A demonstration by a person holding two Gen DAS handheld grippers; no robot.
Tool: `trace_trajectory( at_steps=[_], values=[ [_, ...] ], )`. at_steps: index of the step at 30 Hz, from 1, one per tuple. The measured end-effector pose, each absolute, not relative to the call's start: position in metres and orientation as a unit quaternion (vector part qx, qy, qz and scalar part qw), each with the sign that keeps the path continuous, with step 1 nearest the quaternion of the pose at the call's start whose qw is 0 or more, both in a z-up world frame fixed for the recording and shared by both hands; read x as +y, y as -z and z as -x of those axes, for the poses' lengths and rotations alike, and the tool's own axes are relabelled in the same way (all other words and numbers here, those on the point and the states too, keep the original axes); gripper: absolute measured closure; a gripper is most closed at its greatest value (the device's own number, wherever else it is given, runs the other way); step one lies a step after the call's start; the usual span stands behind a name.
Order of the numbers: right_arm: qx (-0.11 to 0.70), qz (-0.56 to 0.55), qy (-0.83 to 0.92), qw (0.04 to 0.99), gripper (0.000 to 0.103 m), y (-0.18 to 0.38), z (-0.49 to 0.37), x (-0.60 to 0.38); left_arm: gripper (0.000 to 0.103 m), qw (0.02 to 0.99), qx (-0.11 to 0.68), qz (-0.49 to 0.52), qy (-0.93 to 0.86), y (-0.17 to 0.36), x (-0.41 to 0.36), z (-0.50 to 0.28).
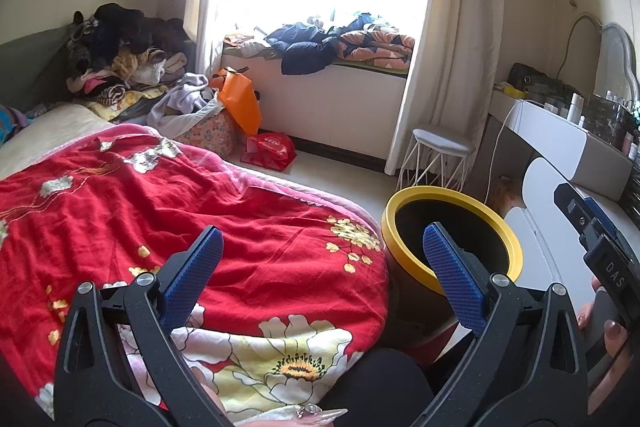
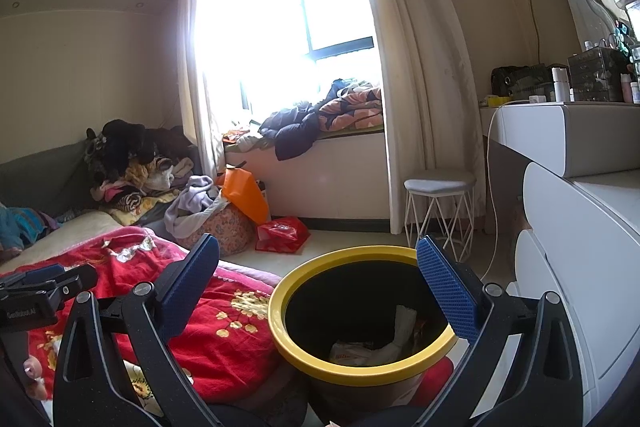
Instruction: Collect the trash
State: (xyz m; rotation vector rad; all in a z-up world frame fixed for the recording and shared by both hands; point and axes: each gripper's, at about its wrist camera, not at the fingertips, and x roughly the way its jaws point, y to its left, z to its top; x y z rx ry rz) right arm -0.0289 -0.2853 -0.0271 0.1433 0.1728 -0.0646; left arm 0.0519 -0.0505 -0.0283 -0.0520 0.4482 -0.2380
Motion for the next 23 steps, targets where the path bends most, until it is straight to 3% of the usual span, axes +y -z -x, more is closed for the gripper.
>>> trace_trajectory(
  at_steps=[12, 17, 23],
  values=[
    [0.099, -0.07, -0.019, 0.992, 0.006, 0.018, 0.015, -0.262, 0.011, 0.961, 0.267, 0.044, 0.056, 0.037, -0.017, -0.058],
    [0.152, -0.037, -0.174, 0.972, 0.006, 0.005, -0.017, -0.177, 0.011, 0.945, 0.304, 0.11, -0.057, 0.047, 0.082, -0.051],
    [0.308, 0.082, -0.416, 0.852, 0.006, 0.049, -0.049, 0.026, 0.011, 0.882, 0.325, 0.149, -0.307, 0.088, 0.243, 0.009]
  ],
)
